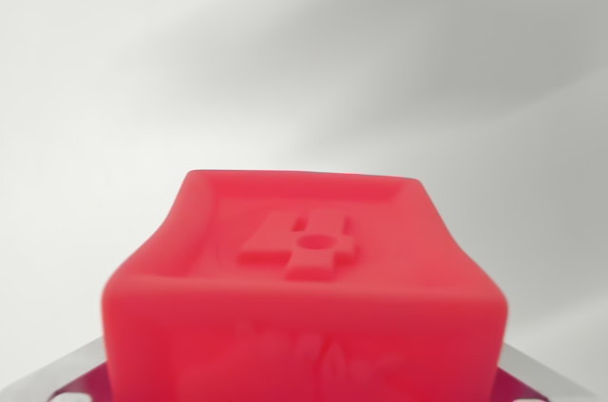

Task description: Destack cube

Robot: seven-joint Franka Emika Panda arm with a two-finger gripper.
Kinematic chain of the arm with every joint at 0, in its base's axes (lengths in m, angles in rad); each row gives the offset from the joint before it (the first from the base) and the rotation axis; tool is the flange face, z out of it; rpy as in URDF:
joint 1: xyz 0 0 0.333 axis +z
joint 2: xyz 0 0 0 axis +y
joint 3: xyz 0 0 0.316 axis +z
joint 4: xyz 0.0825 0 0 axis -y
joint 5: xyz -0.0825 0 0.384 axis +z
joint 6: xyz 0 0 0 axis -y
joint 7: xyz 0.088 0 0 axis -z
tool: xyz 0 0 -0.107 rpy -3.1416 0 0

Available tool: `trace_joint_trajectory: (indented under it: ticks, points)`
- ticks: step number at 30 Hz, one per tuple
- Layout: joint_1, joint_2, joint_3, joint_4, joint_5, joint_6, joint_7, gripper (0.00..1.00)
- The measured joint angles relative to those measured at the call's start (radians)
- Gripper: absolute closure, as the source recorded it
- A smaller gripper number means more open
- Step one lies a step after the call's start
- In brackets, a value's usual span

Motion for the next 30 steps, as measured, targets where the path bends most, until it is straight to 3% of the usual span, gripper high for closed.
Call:
trace_joint_trajectory:
  ticks: [10,30]
  points:
    - [0.0,-0.023,0.0,-0.049,-0.001,0.031,0.062,1.0]
    - [-0.001,0.141,0.003,-0.044,0.003,0.184,0.062,1.0]
